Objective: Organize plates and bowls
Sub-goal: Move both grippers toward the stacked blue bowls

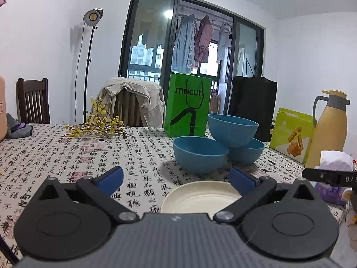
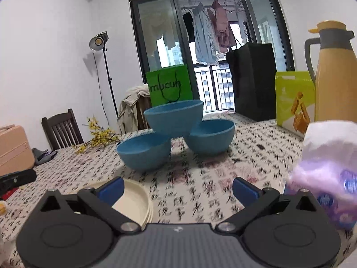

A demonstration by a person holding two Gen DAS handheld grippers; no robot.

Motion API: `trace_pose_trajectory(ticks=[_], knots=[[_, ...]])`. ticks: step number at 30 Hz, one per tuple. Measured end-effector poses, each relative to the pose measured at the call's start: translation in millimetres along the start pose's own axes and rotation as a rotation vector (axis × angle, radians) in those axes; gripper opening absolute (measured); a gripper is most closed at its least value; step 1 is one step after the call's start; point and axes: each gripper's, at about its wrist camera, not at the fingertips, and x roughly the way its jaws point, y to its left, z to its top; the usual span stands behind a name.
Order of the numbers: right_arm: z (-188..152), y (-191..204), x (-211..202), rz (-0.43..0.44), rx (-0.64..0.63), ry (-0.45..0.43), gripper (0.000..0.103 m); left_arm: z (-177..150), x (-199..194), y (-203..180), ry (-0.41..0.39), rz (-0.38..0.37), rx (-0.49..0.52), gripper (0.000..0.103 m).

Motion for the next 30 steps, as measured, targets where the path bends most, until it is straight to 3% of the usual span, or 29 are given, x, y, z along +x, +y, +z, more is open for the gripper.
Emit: trace_pose_trajectory(ticks=[17, 30], knots=[[51, 1, 40, 0.041, -0.065, -0.044, 0.103, 39, 44, -15, -0.008, -0.023, -0.023, 0.103], [109, 4, 63, 0.022, -0.068, -0.086, 0.103, 85, 75, -37, -0.041, -0.038, -0.027, 0.103]])
